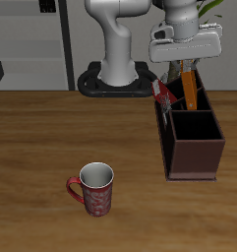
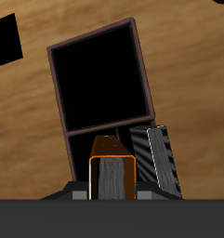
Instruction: Place the striped book into the left desk caddy's front compartment and place the red book into the left desk caddy's left compartment and place the orange book into the left desk caddy's back compartment
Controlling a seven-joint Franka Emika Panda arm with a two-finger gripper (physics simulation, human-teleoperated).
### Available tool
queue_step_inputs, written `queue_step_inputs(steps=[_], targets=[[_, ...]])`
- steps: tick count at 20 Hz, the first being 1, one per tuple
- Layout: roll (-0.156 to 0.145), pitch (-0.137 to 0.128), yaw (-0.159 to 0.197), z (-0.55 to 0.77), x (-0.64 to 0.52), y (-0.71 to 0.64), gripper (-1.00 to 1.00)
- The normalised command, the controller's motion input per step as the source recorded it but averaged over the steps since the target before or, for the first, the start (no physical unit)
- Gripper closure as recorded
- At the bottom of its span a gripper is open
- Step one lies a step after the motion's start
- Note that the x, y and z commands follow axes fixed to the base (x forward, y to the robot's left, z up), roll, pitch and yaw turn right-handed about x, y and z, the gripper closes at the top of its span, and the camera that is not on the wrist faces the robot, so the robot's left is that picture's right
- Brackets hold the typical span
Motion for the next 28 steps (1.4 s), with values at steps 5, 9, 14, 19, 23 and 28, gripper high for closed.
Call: queue_step_inputs(steps=[5, 9, 14, 19, 23, 28], targets=[[0.037, 0.026, -0.002, -0.12, -0.06, 0.11, 1.0], [0.018, 0.017, 0.016, -0.07, 0.01, 0.11, 1.0], [0.026, 0.013, 0.022, -0.08, 0.02, 0.09, 1.0], [0.017, -0.005, 0.034, -0.1, 0.02, 0.07, 1.0], [0.011, 0.027, 0.01, -0.18, 0.08, 0.02, 1.0], [-0.002, 0.02, 0.003, -0.13, 0.06, -0.04, 1.0]])
